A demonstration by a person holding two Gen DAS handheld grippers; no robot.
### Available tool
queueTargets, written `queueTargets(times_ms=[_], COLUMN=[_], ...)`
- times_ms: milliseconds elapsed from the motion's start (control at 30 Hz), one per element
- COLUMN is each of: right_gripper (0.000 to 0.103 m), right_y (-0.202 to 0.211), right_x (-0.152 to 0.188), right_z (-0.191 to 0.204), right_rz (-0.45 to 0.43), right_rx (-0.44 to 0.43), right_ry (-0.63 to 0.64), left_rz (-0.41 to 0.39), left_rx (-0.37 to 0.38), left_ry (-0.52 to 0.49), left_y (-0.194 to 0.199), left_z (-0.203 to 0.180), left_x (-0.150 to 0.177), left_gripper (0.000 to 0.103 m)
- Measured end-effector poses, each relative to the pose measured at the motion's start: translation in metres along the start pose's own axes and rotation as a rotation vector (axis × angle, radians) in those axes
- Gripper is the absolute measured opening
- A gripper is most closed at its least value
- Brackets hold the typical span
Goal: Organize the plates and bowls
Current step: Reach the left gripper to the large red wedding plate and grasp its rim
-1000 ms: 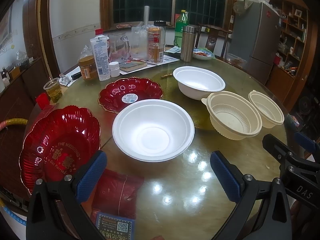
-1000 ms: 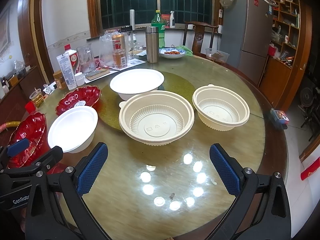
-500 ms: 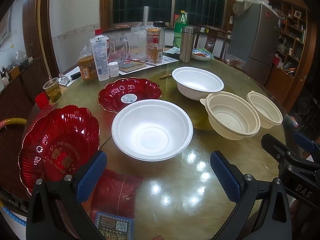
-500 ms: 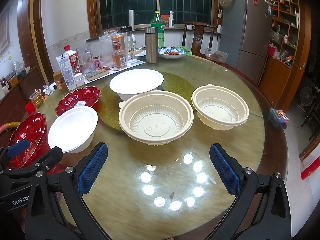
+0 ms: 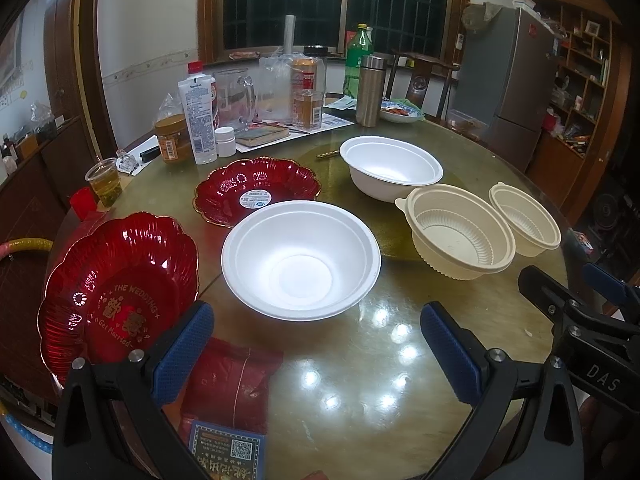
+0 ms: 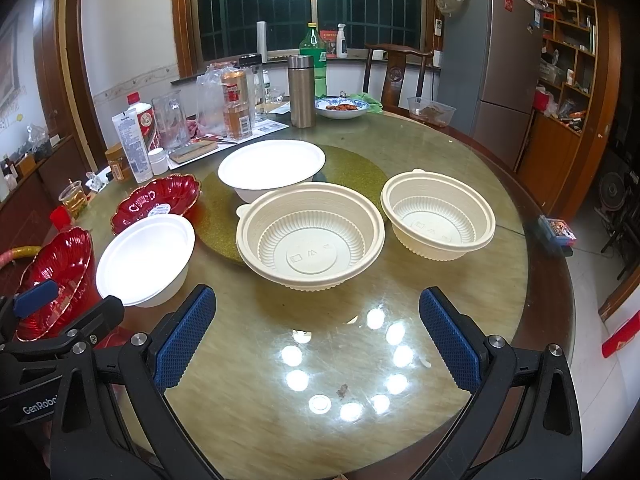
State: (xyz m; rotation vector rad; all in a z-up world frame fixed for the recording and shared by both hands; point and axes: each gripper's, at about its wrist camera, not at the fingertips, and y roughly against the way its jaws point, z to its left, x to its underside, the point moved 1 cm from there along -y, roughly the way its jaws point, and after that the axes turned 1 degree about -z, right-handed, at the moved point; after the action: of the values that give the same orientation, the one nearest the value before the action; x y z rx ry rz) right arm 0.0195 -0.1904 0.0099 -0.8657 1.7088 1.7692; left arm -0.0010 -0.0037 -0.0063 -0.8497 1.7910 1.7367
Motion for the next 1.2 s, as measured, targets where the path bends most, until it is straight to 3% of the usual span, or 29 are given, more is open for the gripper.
queueTargets(times_ms=[167, 267, 367, 467, 633, 733, 867, 1200], right_gripper=[0.103, 0.103, 0.103, 0.103, 0.103, 0.103, 0.099, 0.096], right_y=[0.001, 0.006, 0.016, 0.008, -0.019, -0.032, -0.051, -0.091], right_x=[0.000, -0.003, -0.008, -0.013, -0.013, -0.009, 0.001, 0.012], right_z=[-0.001, 0.004, 0.018, 0.044, 0.098, 0.129, 0.168, 0.195], right_rz=[-0.002, -0.006, -0.022, 0.042, 0.190, 0.253, 0.348, 0.499], right_rx=[-0.008, -0.079, -0.234, -0.405, -0.657, -0.748, -0.813, -0.817], right_ry=[-0.003, -0.011, -0.021, -0.024, -0.040, -0.052, -0.087, -0.180], left_rz=[-0.001, -0.044, -0.130, -0.178, -0.128, -0.101, -0.069, 0.003], left_rx=[0.014, 0.049, 0.024, -0.019, -0.122, -0.153, -0.166, -0.168], left_ry=[-0.004, 0.006, 0.004, 0.066, 0.294, 0.424, 0.560, 0.564], left_y=[0.007, 0.027, 0.057, 0.079, 0.077, 0.067, 0.047, 0.014], left_z=[0.003, 0.018, 0.047, 0.094, 0.192, 0.231, 0.261, 0.268], left_x=[0.000, 0.000, 0.001, 0.003, 0.011, 0.021, 0.030, 0.032], left_gripper=[0.103, 0.103, 0.103, 0.103, 0.103, 0.102, 0.102, 0.101])
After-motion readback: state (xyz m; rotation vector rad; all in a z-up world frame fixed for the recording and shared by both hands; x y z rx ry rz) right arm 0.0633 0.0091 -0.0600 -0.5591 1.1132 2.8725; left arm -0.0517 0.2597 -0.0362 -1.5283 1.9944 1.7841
